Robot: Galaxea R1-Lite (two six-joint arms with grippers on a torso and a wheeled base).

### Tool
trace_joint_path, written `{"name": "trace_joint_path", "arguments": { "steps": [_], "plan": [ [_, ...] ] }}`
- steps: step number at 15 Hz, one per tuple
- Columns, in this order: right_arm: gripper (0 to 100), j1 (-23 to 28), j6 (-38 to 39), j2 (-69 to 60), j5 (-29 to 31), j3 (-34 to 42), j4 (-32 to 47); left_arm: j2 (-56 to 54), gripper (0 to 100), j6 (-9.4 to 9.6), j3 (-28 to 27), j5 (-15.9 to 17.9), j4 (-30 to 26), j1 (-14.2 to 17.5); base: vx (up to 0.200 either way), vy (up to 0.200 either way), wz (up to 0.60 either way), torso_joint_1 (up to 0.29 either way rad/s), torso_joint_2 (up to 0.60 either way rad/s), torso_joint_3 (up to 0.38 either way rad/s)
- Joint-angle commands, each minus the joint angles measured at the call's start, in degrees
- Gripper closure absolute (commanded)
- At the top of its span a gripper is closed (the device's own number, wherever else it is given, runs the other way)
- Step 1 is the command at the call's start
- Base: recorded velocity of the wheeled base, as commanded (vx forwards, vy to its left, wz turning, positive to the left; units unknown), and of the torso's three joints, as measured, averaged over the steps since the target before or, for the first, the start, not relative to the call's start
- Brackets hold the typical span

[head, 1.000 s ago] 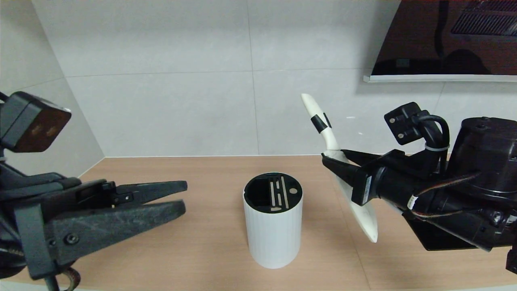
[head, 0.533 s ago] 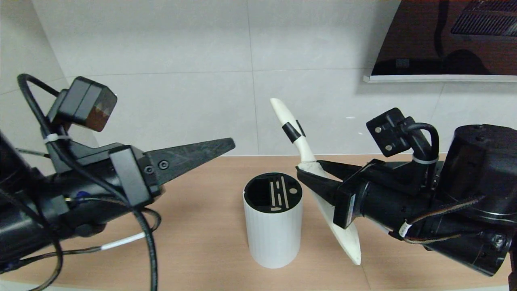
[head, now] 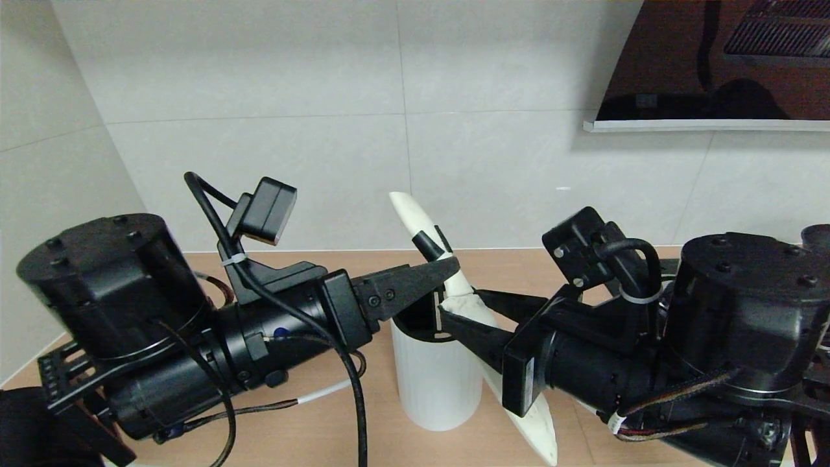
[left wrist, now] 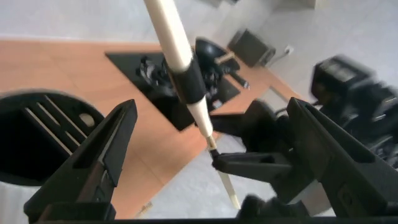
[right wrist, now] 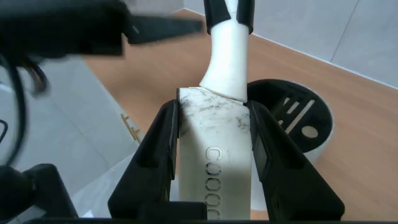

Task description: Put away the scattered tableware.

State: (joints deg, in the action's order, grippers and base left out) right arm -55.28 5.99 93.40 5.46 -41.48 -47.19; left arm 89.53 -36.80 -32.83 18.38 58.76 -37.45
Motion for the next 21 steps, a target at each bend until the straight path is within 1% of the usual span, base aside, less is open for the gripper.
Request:
{"name": "trace_joint_path", "arguments": {
  "steps": [1, 4, 7, 16, 17, 21],
  "plan": [
    [100, -0.7, -0.01, 0.64, -0.01, 0.0, -0.01, 0.91, 0, -0.02, -0.13, -0.01, 0.3, -0.17, 0.0, 0.0, 0.0, 0.0, 0.0, 0.0],
    [100, -1.58, 0.96, 0.46, 0.08, 0.0, -0.01, 2.14, 0, -0.02, -0.22, -0.37, 2.41, -0.17, 0.0, 0.0, 0.0, 0.0, 0.0, 0.0],
    [100, -2.02, 0.96, 0.46, 0.08, 0.09, -0.01, 3.9, 0, -0.02, -0.39, -3.0, 5.49, -0.17, 0.0, 0.0, 0.0, 0.0, 0.0, 0.0],
    [100, -3.69, 0.96, 0.37, 0.16, 0.44, -0.01, 3.55, 0, 0.07, -0.31, -3.09, 5.67, -0.17, 0.0, 0.0, 0.0, 0.0, 0.0, 0.0],
    [100, -3.87, 0.96, 0.37, 0.6, 0.44, -0.01, 3.55, 100, 0.07, -0.31, -3.09, 5.67, -0.17, 0.0, 0.0, 0.0, 0.0, 0.0, 0.0],
    [100, -4.31, 0.96, 0.37, 0.87, 0.53, -0.01, 3.64, 100, 0.07, -0.39, -3.09, 5.67, -0.17, 0.0, 0.0, 0.0, 0.0, 0.0, 0.0]
  ]
}}
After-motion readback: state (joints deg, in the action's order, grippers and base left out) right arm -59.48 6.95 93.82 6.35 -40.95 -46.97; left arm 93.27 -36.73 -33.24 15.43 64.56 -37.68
